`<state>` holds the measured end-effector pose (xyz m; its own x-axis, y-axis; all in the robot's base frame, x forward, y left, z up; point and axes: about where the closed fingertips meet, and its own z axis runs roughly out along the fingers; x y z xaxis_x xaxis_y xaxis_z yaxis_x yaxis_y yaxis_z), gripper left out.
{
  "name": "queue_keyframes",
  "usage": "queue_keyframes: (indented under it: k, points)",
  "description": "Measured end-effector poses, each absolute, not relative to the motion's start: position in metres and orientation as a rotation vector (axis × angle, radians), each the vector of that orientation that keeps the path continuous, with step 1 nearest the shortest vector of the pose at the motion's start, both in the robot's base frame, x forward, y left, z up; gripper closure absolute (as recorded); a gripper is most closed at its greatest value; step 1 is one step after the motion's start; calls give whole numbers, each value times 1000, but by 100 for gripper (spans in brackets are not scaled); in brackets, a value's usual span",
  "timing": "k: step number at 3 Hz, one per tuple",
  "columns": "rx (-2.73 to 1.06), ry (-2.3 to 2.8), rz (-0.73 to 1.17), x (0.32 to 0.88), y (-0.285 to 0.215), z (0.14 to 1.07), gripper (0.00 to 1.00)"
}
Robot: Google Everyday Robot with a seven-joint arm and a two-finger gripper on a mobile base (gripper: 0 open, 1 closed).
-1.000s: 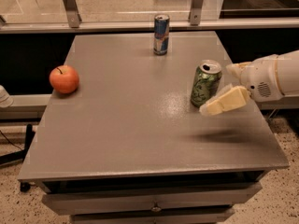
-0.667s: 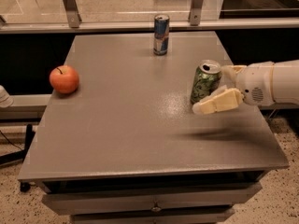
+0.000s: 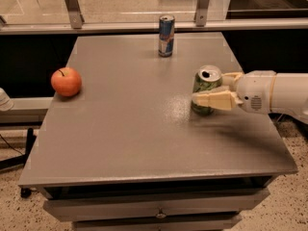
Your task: Move green can near redbull can
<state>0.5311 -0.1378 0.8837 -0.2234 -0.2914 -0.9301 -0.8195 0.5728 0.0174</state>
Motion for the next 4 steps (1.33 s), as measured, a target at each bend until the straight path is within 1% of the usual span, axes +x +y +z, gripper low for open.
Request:
queue_keyframes:
  k: [1, 2, 3, 4]
  points:
    - [-905, 1762, 624, 536, -138, 886, 64]
    - [-899, 1745, 579, 547, -144, 891, 88]
    - [-911, 1698, 436, 579, -170, 923, 100]
    - [-911, 1698, 436, 579, -170, 923, 100]
